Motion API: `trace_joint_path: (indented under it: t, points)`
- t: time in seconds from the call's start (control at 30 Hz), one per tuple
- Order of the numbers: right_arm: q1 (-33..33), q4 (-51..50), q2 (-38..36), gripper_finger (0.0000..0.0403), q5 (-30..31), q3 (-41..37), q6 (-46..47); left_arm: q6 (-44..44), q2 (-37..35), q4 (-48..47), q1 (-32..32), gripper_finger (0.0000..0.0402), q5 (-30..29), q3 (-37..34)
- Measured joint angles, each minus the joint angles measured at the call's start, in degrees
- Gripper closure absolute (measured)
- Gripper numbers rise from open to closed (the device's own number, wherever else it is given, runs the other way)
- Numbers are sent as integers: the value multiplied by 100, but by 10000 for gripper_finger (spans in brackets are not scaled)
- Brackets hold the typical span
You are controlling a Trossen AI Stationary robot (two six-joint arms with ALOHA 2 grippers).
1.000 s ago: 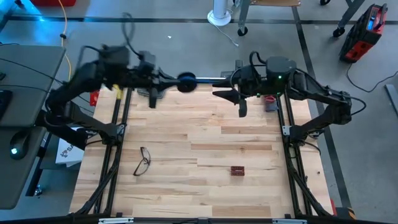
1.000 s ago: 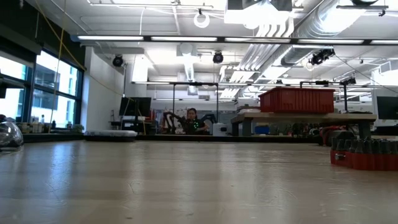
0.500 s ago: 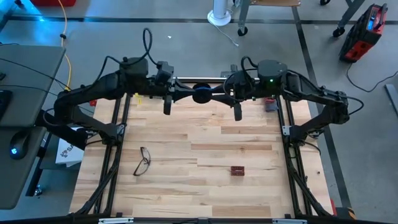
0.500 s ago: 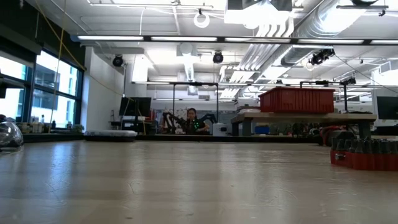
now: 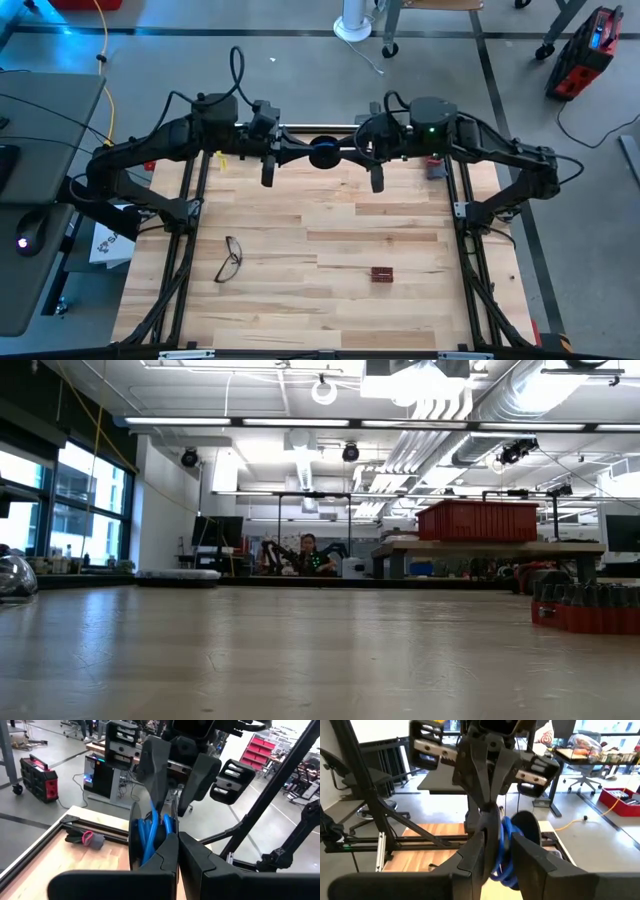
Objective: Coil cords
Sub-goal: Coil the blue wire onto the spool
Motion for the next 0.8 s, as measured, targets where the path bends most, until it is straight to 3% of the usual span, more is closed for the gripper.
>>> trace_joint_path:
  t: [0.27,0.47,0.8]
  points:
    - [110,33,81,319,-33,0,3,48,2,-5,-71,401,-2,0]
    - [192,51,77,391,13,0,47,195,-20,1,-25,401,-197,2]
    - [173,-150,152,402,-3,0,870,153,-134,-377,-21,380,-351,2]
